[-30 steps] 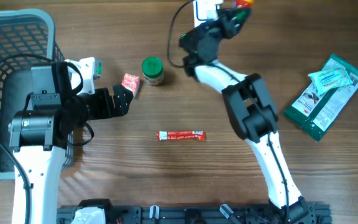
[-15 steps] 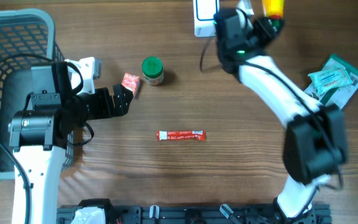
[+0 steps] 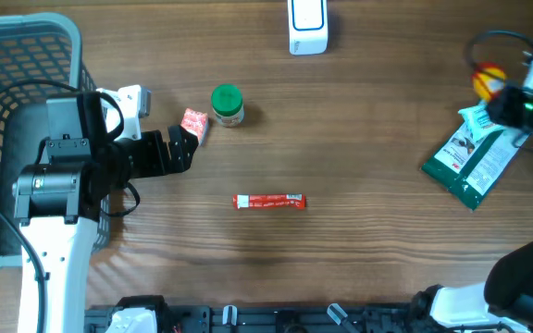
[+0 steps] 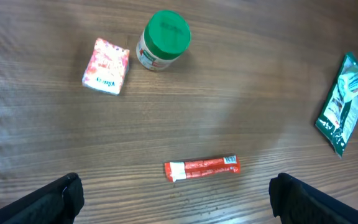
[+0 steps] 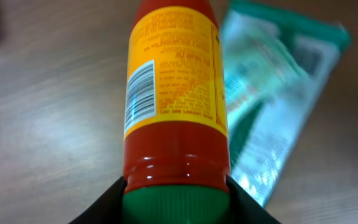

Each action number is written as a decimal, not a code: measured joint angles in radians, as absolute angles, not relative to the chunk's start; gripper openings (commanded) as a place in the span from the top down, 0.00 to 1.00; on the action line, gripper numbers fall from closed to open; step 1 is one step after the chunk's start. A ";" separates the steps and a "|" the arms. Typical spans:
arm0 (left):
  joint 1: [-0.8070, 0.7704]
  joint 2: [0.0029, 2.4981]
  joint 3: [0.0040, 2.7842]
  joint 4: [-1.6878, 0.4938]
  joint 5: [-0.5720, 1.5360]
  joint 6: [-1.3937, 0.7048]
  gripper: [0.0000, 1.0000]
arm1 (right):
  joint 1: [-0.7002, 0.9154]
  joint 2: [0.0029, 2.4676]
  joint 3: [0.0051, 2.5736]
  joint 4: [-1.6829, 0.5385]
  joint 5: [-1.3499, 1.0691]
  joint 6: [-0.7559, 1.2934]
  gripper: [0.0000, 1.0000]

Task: Scan the item barcode
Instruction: 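Carry the sauce bottle right and set it down by the packets, then reach the right gripper to the green-capped jar and grasp its lid, then lift the jar and swing it toward the scanner with the right gripper, then hold the jar label in front of the white scanner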

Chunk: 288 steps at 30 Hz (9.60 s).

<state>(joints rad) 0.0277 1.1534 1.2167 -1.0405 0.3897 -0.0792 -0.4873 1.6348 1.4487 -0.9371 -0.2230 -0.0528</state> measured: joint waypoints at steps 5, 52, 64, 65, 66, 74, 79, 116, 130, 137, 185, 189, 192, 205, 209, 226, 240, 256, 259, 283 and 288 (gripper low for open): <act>0.028 1.153 1.217 -1.040 0.390 -0.079 0.00 | -0.607 1.636 1.448 -0.919 -0.261 0.023 0.96; 0.028 1.153 1.217 -1.040 0.390 -0.079 0.00 | -0.358 1.758 1.645 -1.058 -0.508 0.025 0.00; 0.028 1.153 1.217 -1.040 0.390 -0.079 0.00 | 0.274 1.815 1.645 -0.805 -0.501 -0.254 0.00; 0.028 1.153 1.217 -1.041 0.390 -0.079 0.00 | 0.290 1.843 1.645 -0.784 -0.508 -0.258 0.00; 0.028 1.153 1.217 -1.040 0.390 -0.079 0.00 | 0.302 1.878 1.645 -0.762 -0.516 -0.261 0.00; 0.028 1.153 1.217 -1.040 0.390 -0.079 0.00 | 0.399 2.065 1.641 -0.566 -0.547 -0.260 0.00; 0.028 1.154 1.217 -1.041 0.390 -0.079 0.00 | 0.447 2.065 1.642 -0.463 -0.554 -0.260 0.00; 0.028 1.153 1.217 -1.043 0.385 -0.079 0.00 | 0.607 2.211 1.643 -0.239 -0.283 -0.083 0.01; 0.031 1.153 1.217 -1.044 0.368 -0.079 0.00 | 0.634 2.274 1.643 -0.150 -0.263 -0.060 0.09; 0.031 1.153 1.217 -1.044 0.368 -0.079 0.00 | 0.635 2.274 1.643 -0.132 -0.259 -0.045 0.27; 0.031 1.153 1.217 -1.041 0.372 -0.079 0.00 | 0.079 2.005 1.638 -0.356 -1.556 -0.003 0.96; 0.031 1.153 1.217 -1.040 0.373 -0.079 0.00 | 0.079 1.872 1.639 -0.450 -1.560 -0.272 0.96; 0.031 1.153 1.217 -1.040 0.373 -0.079 0.00 | 0.079 1.839 1.643 -0.529 -1.560 -0.469 0.96; 0.031 1.153 1.217 -1.041 0.375 -0.079 0.00 | 0.079 1.840 1.638 -0.746 -1.559 -0.998 0.96; 0.031 1.153 1.217 -1.040 0.375 -0.079 0.00 | 0.079 1.840 1.638 -0.746 -1.559 -1.013 0.96; 0.031 1.153 1.217 -1.042 0.375 -0.079 0.00 | -0.170 1.785 1.638 -1.293 -1.559 -1.213 0.96; 0.031 1.153 1.217 -1.040 0.375 -0.079 0.00 | -0.158 1.785 1.638 -1.298 -1.559 -1.281 0.96; 0.031 1.153 1.217 -1.041 0.375 -0.079 0.00 | -0.140 1.757 1.628 -1.177 -1.559 -1.241 0.96; 0.031 1.153 1.217 -1.041 0.375 -0.079 0.00 | -0.097 1.683 1.555 -0.786 -1.556 -1.053 0.96; 0.031 1.153 1.217 -1.040 0.375 -0.079 0.00 | 0.167 1.525 1.342 -0.181 -0.667 -0.215 0.96; 0.031 1.153 1.217 -1.040 0.375 -0.079 0.00 | 0.301 1.636 1.423 -0.313 -0.342 -0.342 0.96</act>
<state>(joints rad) 0.0311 1.1534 1.2167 -1.0405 0.3752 -0.0788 0.3008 1.6360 1.4235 -0.3134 -0.3416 -0.3424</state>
